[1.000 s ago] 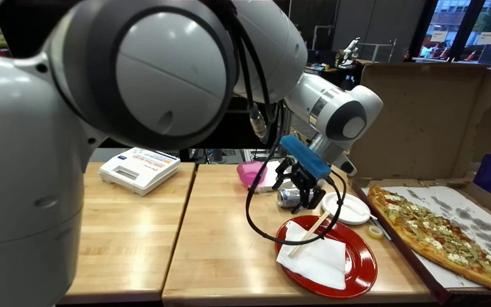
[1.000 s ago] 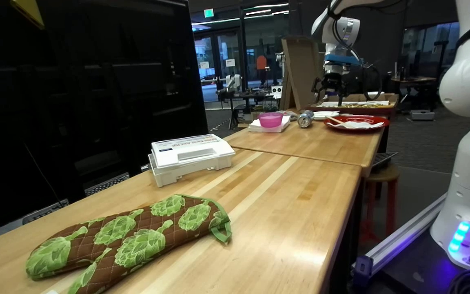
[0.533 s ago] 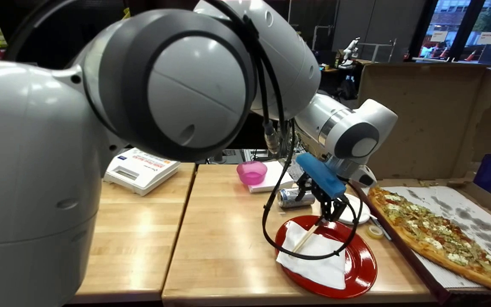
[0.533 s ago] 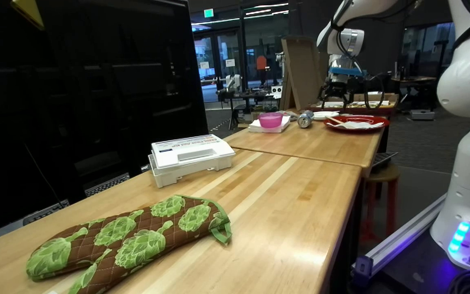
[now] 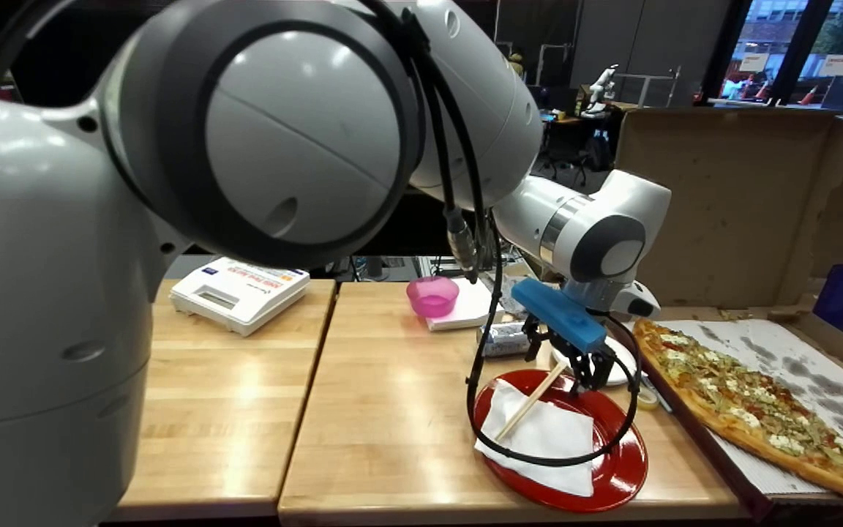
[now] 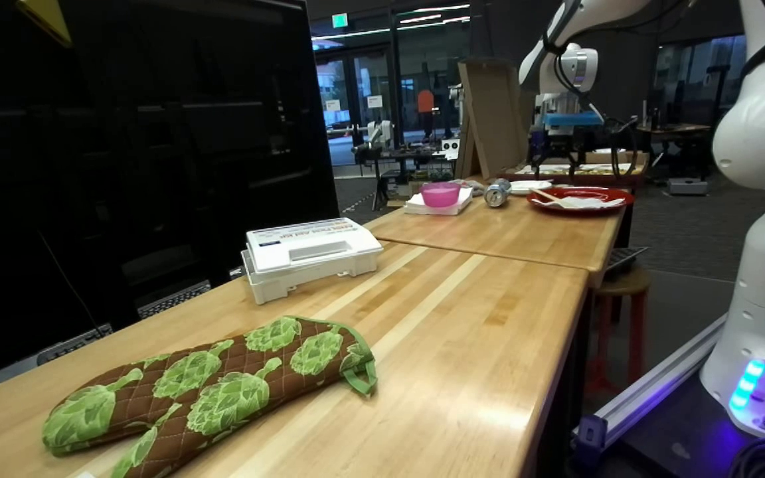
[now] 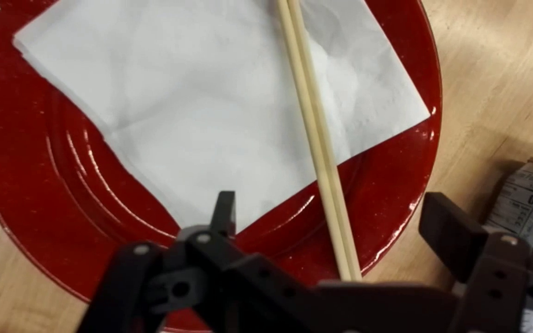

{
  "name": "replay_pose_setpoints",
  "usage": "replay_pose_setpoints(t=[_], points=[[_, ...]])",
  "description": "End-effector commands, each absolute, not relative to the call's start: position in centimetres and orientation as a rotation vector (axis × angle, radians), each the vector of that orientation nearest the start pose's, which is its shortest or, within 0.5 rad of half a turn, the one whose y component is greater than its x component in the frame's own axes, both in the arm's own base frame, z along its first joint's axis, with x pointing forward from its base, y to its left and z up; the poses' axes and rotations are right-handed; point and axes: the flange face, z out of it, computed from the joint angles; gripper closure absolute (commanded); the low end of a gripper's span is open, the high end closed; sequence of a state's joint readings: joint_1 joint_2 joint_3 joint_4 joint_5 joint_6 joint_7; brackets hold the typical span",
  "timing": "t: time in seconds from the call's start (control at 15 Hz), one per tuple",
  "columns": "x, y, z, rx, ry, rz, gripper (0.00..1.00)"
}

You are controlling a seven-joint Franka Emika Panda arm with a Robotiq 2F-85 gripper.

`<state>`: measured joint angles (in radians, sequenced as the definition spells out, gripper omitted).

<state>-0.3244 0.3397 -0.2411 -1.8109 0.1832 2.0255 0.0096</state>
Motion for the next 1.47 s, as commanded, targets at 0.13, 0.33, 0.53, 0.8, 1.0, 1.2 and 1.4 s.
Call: replay_pose_setpoints(t=[0.13,0.33,0.53,0.8,1.0,1.2,1.4], points=[[54.1,-32.2,35.2,-2.959,0.894,-0.032,0.0],[53.9,-33.3,35.6,-3.023,0.795,-0.206,0.0],[53.4,-34.0,35.3,-3.063,0.686,-0.274,0.0],[52.1,-33.5,35.2,-3.11,0.496,-0.229,0.0],[51.0,-32.9,36.1,-3.147,0.384,-0.247,0.0],[50.0,-32.4,37.2,-3.168,0.279,-0.263,0.0],[50.0,-31.5,37.5,-3.183,0.256,-0.316,0.0]])
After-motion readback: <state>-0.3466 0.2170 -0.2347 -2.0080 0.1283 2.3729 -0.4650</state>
